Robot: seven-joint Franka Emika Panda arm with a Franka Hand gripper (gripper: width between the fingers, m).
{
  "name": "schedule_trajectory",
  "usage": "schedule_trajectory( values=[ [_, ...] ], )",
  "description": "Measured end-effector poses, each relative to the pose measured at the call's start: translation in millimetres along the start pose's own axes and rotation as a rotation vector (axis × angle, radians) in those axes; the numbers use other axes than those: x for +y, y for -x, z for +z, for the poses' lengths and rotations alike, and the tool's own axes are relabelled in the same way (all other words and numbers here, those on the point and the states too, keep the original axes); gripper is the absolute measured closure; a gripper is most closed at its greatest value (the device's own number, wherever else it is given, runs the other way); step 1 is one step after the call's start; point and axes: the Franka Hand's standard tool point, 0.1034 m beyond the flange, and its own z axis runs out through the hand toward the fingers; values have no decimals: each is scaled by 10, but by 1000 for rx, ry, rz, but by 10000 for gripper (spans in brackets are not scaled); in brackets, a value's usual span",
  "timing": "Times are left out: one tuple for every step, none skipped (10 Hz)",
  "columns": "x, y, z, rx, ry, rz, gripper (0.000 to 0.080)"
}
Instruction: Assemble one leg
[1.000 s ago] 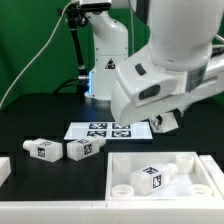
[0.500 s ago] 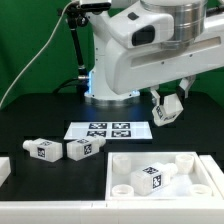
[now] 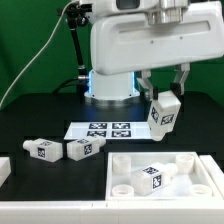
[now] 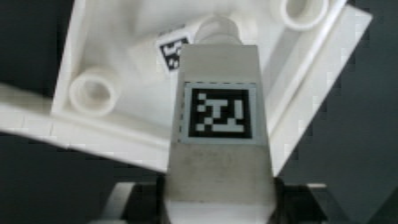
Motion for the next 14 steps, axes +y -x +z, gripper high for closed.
schedule_trajectory(
  values=[
    [7, -78, -113, 130, 49, 15, 524],
    [33, -10, -83, 194, 72, -2, 524],
    [105, -19, -78, 265, 100, -3, 524],
    [157, -30, -83, 333, 134, -17, 524],
    [128, -75, -31, 376, 145, -12, 524],
    [34, -192, 17, 382, 134, -16, 524],
    [-9, -316, 60, 393, 130, -26, 524],
    [-70, -426, 161, 400, 124, -36, 524],
    [-119, -498, 261, 403, 118, -43, 524],
    [-153, -526, 317, 417, 121, -49, 524],
    [-137, -523, 308, 416, 121, -46, 524],
    [-135, -521, 311, 416, 121, -46, 524],
    [-136, -518, 318, 415, 121, -46, 524],
    [-135, -510, 333, 414, 121, -46, 524]
  ],
)
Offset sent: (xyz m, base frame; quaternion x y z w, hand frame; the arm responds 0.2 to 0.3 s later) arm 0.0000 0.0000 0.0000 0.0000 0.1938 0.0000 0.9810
